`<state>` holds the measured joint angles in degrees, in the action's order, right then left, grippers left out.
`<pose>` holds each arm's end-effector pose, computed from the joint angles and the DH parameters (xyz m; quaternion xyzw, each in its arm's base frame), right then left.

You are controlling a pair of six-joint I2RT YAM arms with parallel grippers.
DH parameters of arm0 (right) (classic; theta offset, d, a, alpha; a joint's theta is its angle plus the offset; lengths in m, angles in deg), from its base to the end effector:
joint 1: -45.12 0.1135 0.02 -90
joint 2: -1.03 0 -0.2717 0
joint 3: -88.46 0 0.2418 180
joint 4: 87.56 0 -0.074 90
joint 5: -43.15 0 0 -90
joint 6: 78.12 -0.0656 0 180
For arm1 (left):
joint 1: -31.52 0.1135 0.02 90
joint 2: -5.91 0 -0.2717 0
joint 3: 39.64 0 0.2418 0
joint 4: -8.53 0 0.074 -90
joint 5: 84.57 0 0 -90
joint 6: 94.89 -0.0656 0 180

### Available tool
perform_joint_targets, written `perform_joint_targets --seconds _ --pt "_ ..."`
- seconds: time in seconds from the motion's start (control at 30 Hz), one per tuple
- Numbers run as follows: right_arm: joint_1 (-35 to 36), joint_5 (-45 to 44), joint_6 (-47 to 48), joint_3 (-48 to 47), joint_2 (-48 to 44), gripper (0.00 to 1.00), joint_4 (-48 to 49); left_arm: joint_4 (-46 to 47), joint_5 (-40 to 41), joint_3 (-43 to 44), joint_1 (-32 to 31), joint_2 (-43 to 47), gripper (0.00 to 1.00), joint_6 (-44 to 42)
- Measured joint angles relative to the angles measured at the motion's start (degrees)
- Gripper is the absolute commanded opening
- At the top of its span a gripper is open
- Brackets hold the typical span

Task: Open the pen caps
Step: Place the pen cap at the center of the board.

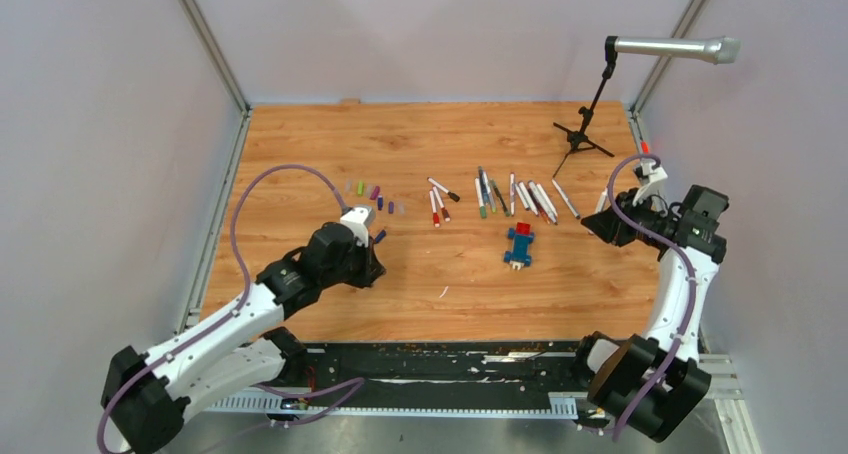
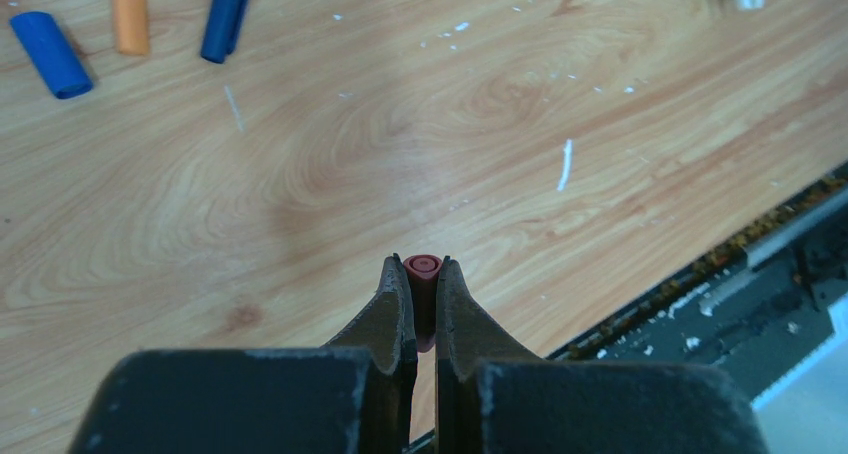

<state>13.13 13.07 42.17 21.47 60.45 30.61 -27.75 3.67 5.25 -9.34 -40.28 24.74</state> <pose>0.1860 -0.0493 0.2925 -0.1410 0.8268 0.2693 0.4733 0.1380 -0.1221 0.2190 0.0945 0.8921 -0.2661 0.3527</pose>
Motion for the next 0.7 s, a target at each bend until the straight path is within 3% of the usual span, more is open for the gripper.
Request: perform_joint_targets --seconds 0.2,0.37,0.53,0.63,0.7 --pt "1.51 -1.01 0.09 1.79 5.51 0.00 2.67 -3.67 7.91 7.43 -0.81 -11.02 0.00 -1.49" --pt "2.64 -2.05 0.07 1.90 8.44 0.00 4.48 -3.52 14.34 8.72 -1.18 -16.74 0.00 -3.85" --pt "3.78 -4.07 0.13 1.90 11.67 0.00 5.20 -2.73 16.00 12.70 -1.22 -29.31 0.02 -6.38" --pt "4.52 -5.81 0.74 1.90 13.38 0.00 5.40 -0.98 16.06 15.45 -1.44 -34.99 0.08 -7.61" --pt "5.01 -7.34 1.42 1.84 15.08 0.00 5.49 -0.17 16.17 17.07 -1.53 -37.35 0.18 -8.41"
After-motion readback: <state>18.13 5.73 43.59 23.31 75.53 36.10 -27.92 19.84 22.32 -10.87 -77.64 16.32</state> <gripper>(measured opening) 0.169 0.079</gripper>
